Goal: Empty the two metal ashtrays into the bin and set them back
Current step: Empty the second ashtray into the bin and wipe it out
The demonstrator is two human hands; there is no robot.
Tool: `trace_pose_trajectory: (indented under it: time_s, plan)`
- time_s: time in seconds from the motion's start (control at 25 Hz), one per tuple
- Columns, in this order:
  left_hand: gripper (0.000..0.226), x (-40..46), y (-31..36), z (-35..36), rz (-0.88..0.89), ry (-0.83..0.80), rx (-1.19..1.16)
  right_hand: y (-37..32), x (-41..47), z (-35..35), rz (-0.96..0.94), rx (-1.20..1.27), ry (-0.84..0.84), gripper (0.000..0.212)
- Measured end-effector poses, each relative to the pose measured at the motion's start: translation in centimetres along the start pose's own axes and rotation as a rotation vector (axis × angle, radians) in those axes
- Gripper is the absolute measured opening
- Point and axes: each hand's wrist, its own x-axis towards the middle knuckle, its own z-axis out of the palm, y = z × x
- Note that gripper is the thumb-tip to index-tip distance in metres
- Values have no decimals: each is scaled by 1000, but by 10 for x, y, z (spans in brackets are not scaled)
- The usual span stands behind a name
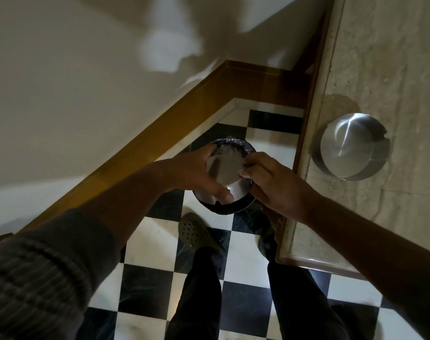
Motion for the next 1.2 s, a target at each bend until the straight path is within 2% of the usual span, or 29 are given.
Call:
trace_pose_trajectory:
  time_s: [0.12, 0.24, 0.32, 0.4, 0.48, 0.6, 0.64, 0.68, 0.72, 0.84, 0.88, 0.92, 1.0, 1.12, 1.16, 1.2]
  plan:
    - [143, 16, 3, 9, 77, 44, 165, 4, -6, 2, -89, -126, 29, 32]
    - [146, 26, -1, 20, 151, 250, 371, 9, -14, 4, -59, -203, 24, 39]
    - [139, 25, -3, 27, 268, 396, 523, 8, -16, 3, -25, -228, 8, 51]
    - [136, 24, -4, 29, 334, 475, 613, 2, -20, -2, 5, -211, 43, 70]
    - [138, 23, -9, 27, 337, 503, 619, -11, -23, -12, 2, -183, 177, 86]
    - [142, 23, -17, 26, 350, 539, 619, -41, -19, -35, -67, -165, 509, 92]
    - [142, 23, -17, 28, 366, 554, 624, -48, -18, -36, -73, -180, 586, 94]
    - [139, 25, -17, 30, 379, 577, 625, -49, -18, -31, -76, -218, 583, 99]
    - [135, 27, -17, 32, 396, 614, 618, -47, -18, -22, -73, -271, 464, 106]
    - [128, 27, -13, 36, 409, 632, 604, -30, -18, 13, -55, -425, -163, 125]
    - [128, 27, -16, 37, 402, 629, 607, -25, -17, 17, -45, -431, -256, 126]
    - [129, 27, -19, 38, 389, 631, 604, -22, -15, 17, -44, -423, -259, 125]
    - [131, 32, -26, 37, 377, 603, 615, -26, -13, 2, -43, -363, -74, 123]
    - [131, 37, -28, 33, 408, 595, 656, -37, -14, -21, -84, -315, 330, 118]
    - [132, 37, -23, 33, 416, 601, 643, -35, -15, -21, -83, -347, 393, 116]
    - [132, 37, -19, 34, 419, 615, 607, -29, -15, -16, -80, -402, 348, 118]
